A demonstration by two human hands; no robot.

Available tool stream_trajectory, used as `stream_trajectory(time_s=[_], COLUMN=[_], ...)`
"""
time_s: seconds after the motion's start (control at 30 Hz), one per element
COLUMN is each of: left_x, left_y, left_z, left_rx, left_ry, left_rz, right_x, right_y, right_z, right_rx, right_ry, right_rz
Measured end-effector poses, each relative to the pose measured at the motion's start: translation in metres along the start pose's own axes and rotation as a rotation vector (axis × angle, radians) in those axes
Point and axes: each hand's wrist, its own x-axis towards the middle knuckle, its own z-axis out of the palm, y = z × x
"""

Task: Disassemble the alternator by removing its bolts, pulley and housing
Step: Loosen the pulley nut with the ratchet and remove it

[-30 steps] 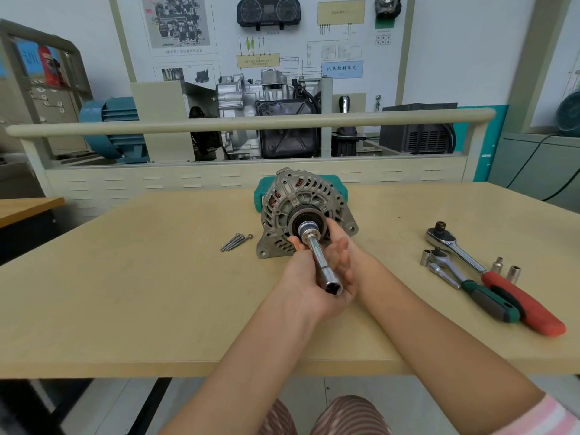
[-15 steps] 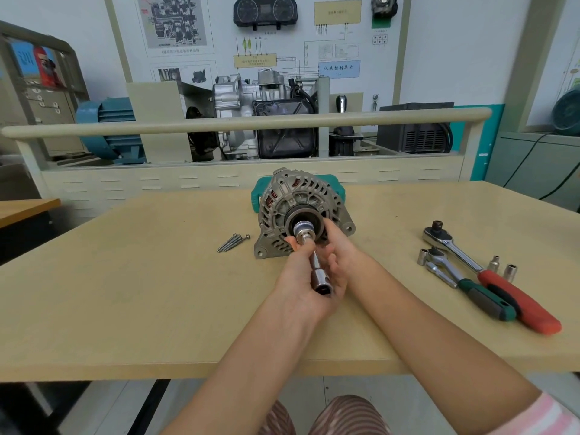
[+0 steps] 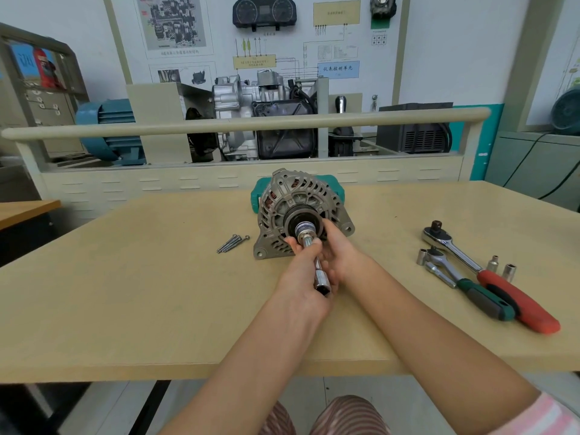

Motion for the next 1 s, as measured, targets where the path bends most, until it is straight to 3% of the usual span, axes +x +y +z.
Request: stream_trajectory(time_s=[0.1,0.3,0.47,0.83,1.0], left_x=[-0.005,-0.009,-0.005,0.003,-0.002], left_y=[0.005,0.02,0.026,0.033,0.029], left_z=[-0.003,-0.009,-0.024,-0.039,-0.023], left_rx=[-0.049,-0.224,-0.228,0.038,0.12], left_ry=[-0.008,-0.17,-0.274,-0.265,-0.157], left_rz=[-0.023,-0.233,-0.3,-0.225,-0.069], right_x=[-0.002,-0.004,0.0,-0.004,-0.006], right_y=[-0.002,-0.001,-0.001,0.002,0.002], right_z=[0.0,0.0,-0.004,0.001,0.001], right_rx=[-0.036,-0.016,0.064,0.023,-0.008], right_ry=[-0.018,-0.041,-0.014,0.007,0.058], right_rz=[0.03,0.036,0.009,-0.022,-0.048])
